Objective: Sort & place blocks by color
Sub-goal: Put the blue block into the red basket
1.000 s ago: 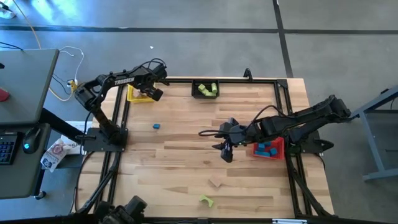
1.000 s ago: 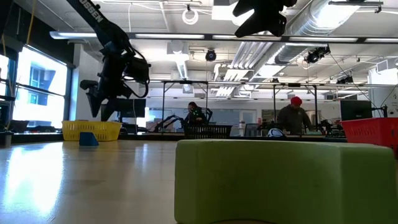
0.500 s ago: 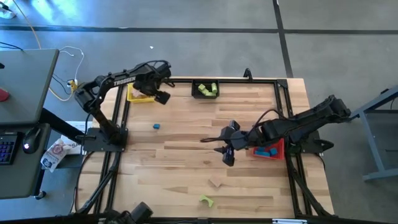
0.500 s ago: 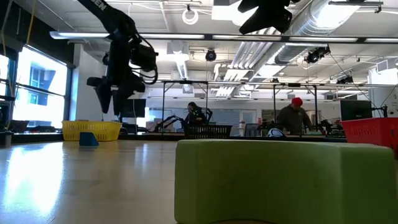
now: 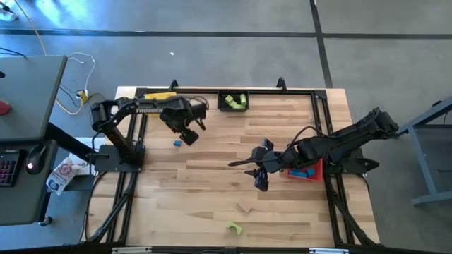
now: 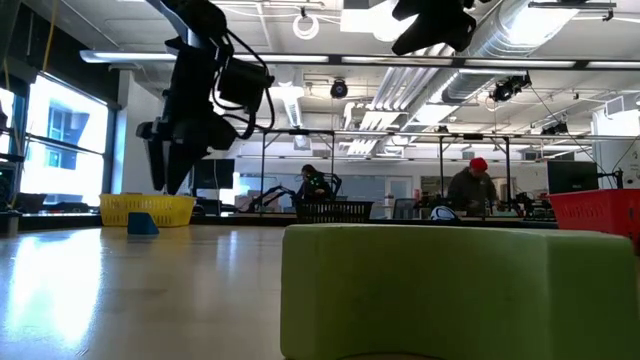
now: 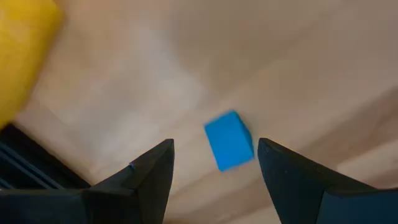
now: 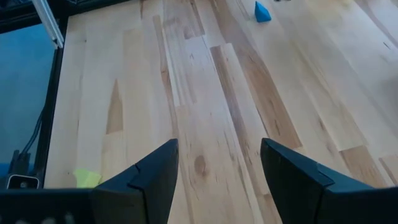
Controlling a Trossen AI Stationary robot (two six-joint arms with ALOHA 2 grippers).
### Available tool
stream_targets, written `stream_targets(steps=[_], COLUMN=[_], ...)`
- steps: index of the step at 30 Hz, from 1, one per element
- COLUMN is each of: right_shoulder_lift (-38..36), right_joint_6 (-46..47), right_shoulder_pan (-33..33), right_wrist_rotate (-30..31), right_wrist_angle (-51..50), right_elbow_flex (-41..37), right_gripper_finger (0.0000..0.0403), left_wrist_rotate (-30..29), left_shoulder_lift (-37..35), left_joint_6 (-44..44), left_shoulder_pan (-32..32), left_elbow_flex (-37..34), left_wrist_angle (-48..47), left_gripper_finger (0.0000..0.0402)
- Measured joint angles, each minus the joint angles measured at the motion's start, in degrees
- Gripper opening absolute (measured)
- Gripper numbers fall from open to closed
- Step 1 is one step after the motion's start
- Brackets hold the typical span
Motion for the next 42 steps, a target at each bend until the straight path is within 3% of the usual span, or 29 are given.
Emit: stream_targets(steps=[13, 21, 32, 42], right_shoulder_lift=[0.0, 0.0, 0.0, 0.0], right_joint_6=[0.0, 0.0, 0.0, 0.0], right_shoulder_pan=[0.0, 0.2, 2.2, 4.5], right_wrist_rotate=[0.0, 3.9, 4.3, 4.9], right_wrist_angle=[-0.2, -0.2, -1.7, -1.8], right_elbow_flex=[0.0, 0.0, 0.0, 0.0], right_gripper_finger=[0.0213, 0.0213, 0.0213, 0.0213], left_wrist_rotate=[-0.7, -0.9, -2.8, -2.9], left_shoulder_lift=[0.0, 0.0, 0.0, 0.1], left_joint_6=[-12.1, -22.6, -34.5, -36.2], left_shoulder_pan=[-8.4, -9.4, -9.4, -9.4], left_elbow_flex=[-2.8, -2.8, -3.2, -9.7], left_wrist_angle=[1.1, 1.1, 1.2, 7.6], left_gripper_finger=[0.0216, 0.0216, 0.0214, 0.0213])
